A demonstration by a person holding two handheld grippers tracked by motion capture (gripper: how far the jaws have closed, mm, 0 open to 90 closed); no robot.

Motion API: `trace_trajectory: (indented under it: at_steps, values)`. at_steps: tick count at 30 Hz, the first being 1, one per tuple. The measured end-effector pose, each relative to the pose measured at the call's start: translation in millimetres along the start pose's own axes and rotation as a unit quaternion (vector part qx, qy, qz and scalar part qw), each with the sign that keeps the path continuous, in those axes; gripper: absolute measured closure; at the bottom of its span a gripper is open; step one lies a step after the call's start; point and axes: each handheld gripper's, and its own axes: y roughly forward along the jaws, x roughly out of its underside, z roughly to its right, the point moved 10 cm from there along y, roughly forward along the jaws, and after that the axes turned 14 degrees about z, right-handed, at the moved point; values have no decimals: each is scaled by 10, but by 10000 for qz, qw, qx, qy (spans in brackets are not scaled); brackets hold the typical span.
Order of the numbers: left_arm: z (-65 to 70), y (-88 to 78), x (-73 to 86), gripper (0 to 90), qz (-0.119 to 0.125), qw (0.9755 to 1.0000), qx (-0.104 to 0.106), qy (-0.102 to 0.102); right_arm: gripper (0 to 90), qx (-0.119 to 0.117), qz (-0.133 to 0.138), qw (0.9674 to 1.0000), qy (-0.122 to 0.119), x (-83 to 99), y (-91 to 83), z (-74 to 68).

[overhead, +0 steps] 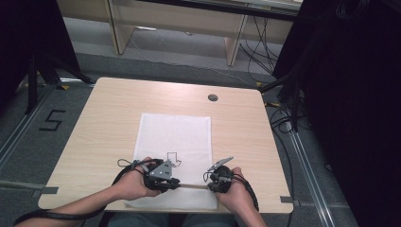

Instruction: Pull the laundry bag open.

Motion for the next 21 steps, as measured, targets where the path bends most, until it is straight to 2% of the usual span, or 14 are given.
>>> trace_trajectory:
  at_steps: [4, 5, 21]
  values:
    - [12, 8, -3, 818, 36, 10000, 51, -34, 900, 14, -4, 10000, -5, 0, 0, 0]
    - [7, 1, -1, 818, 6, 10000, 1, -13, 900, 13, -4, 10000, -3, 0, 0, 0]
    - [-9, -49, 26, 818, -33, 10000, -33, -19, 900, 23, -17, 10000, 16, 1, -3, -3]
